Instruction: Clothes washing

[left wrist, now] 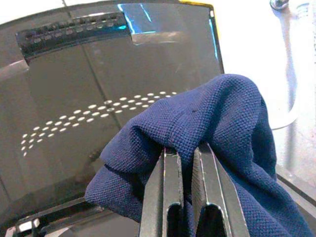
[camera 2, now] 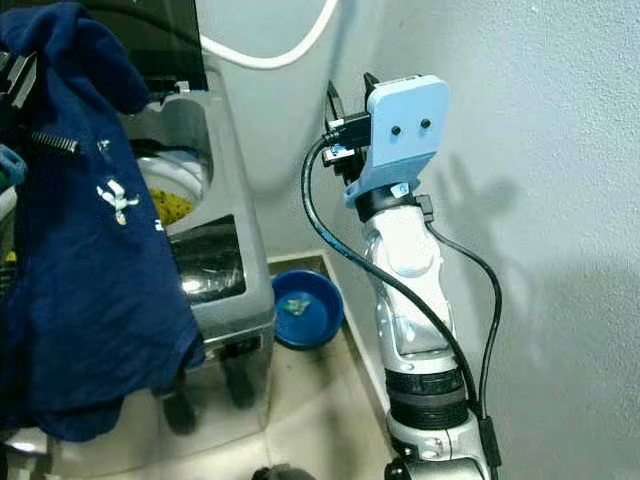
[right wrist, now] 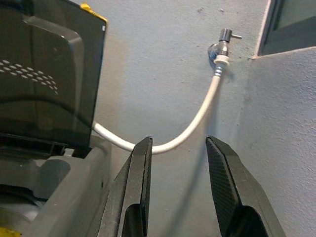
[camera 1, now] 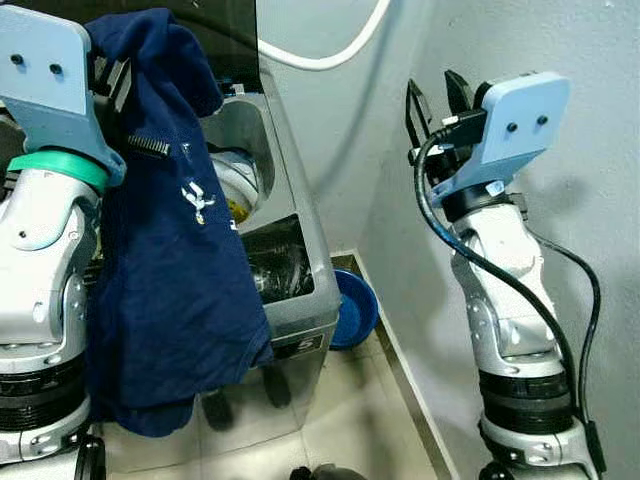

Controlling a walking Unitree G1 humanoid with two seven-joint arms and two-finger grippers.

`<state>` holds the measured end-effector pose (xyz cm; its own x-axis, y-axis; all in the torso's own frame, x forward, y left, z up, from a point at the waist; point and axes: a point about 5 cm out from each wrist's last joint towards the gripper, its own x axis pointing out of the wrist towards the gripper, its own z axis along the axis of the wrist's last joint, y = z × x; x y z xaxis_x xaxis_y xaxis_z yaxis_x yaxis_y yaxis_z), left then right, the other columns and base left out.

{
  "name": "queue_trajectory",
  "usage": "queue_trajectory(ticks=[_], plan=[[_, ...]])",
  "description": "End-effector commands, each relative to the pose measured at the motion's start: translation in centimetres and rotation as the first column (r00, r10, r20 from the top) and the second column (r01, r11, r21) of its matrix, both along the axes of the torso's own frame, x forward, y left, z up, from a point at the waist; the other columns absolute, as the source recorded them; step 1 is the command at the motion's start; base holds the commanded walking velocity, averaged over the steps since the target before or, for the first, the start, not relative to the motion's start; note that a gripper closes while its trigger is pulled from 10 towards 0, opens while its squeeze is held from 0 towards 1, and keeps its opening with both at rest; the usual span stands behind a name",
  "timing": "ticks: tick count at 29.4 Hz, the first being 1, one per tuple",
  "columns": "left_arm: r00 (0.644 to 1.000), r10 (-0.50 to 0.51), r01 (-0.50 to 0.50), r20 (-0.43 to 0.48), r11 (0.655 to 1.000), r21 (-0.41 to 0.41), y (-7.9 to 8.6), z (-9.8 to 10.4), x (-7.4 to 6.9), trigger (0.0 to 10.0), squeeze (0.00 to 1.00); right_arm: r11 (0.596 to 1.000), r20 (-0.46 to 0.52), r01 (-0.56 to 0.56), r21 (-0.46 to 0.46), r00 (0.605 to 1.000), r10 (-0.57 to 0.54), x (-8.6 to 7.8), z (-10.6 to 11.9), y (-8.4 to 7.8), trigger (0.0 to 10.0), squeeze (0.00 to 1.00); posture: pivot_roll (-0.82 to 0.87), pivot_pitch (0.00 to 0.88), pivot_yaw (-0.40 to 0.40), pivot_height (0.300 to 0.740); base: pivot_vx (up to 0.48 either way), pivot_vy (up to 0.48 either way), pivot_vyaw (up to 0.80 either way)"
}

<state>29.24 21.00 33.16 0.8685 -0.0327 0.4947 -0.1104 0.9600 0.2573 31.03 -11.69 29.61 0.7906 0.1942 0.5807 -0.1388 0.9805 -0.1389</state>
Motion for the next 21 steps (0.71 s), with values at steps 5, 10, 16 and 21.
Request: queue_trajectory(ticks=[5, 10, 16, 21], plan=[[1.0, 0.014, -0.014, 0.019, 1.0, -0.009, 0.39, 0.36, -0.15, 10.0, 0.0, 1.0, -0.025, 0.005, 0.002, 1.0, -0.005, 0.13, -0.53, -0.07, 10.0, 0.0, 0.08, 0.089, -0.021, 0.74, 0.0, 0.47, 0.0], [1.0, 0.02, -0.02, 0.015, 1.0, 0.002, 0.39, 0.3, -0.13, 10.0, 0.0, 1.0, -0.027, 0.005, 0.003, 1.0, -0.005, 0.13, -0.58, -0.07, 10.0, 0.0, 0.08, 0.091, -0.021, 0.74, 0.0, 0.12, 0.0], [1.0, 0.026, -0.026, 0.008, 1.0, 0.001, 0.43, 0.22, 0.03, 10.0, 0.0, 1.0, -0.03, 0.003, 0.003, 1.0, -0.003, 0.21, -0.65, -0.07, 10.0, 0.0, 0.08, 0.093, -0.021, 0.74, 0.0, 0.0, 0.0], [1.0, 0.024, -0.024, 0.0, 1.0, 0.004, 0.41, 0.13, 0.13, 10.0, 0.0, 1.0, -0.031, 0.001, 0.004, 1.0, 0.0, 0.21, -0.67, 0.0, 10.0, 0.0, 0.08, 0.094, -0.02, 0.74, 0.0, 0.0, 0.0]])
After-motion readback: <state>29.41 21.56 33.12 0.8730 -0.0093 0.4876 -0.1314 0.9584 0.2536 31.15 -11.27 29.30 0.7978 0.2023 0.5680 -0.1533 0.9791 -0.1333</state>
